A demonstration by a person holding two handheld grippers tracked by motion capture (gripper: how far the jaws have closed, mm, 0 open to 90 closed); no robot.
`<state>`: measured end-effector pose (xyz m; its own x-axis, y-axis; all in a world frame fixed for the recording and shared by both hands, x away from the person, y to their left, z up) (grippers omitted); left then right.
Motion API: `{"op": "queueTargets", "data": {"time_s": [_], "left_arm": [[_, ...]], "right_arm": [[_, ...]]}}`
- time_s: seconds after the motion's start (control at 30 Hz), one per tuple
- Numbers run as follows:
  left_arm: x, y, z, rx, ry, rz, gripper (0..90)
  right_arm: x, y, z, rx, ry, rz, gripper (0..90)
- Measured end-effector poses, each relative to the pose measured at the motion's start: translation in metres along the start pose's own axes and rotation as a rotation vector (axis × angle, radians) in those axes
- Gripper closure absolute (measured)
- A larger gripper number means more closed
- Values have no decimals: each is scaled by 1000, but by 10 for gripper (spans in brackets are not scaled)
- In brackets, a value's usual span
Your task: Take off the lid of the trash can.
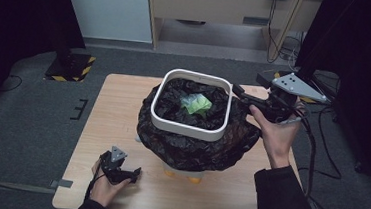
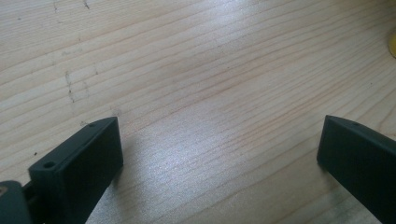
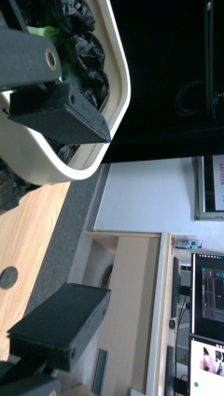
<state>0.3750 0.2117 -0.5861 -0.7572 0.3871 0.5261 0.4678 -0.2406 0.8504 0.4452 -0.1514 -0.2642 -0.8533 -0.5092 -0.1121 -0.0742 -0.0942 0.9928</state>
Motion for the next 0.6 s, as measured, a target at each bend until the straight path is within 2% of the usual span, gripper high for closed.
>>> {"op": "queueTargets", "data": {"time_s": [0.33,0.43,0.6], "left_arm": [[0,0,0,6,2,-5,0],[0,0,0,6,2,-5,0],[-1,0,0,4,1,-4,0]], "right_arm": [[-15,0,7,-1,21,16,208],[-20,2,9,-33,32,3,208],[-26,0,11,-27,40,18,208]]}}
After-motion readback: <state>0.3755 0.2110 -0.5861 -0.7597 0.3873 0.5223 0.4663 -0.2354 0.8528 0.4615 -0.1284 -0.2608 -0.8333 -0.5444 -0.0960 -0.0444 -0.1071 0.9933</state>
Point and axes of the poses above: each handheld gripper's, and its own axes: x roughly backward along the jaws, y roughly out of its top, z roughly to its left, the point moved 7 cm from there along -x, roughly forward along the jaws, and after that the axes turned 14 degrees about -z, right-handed, at the moved point
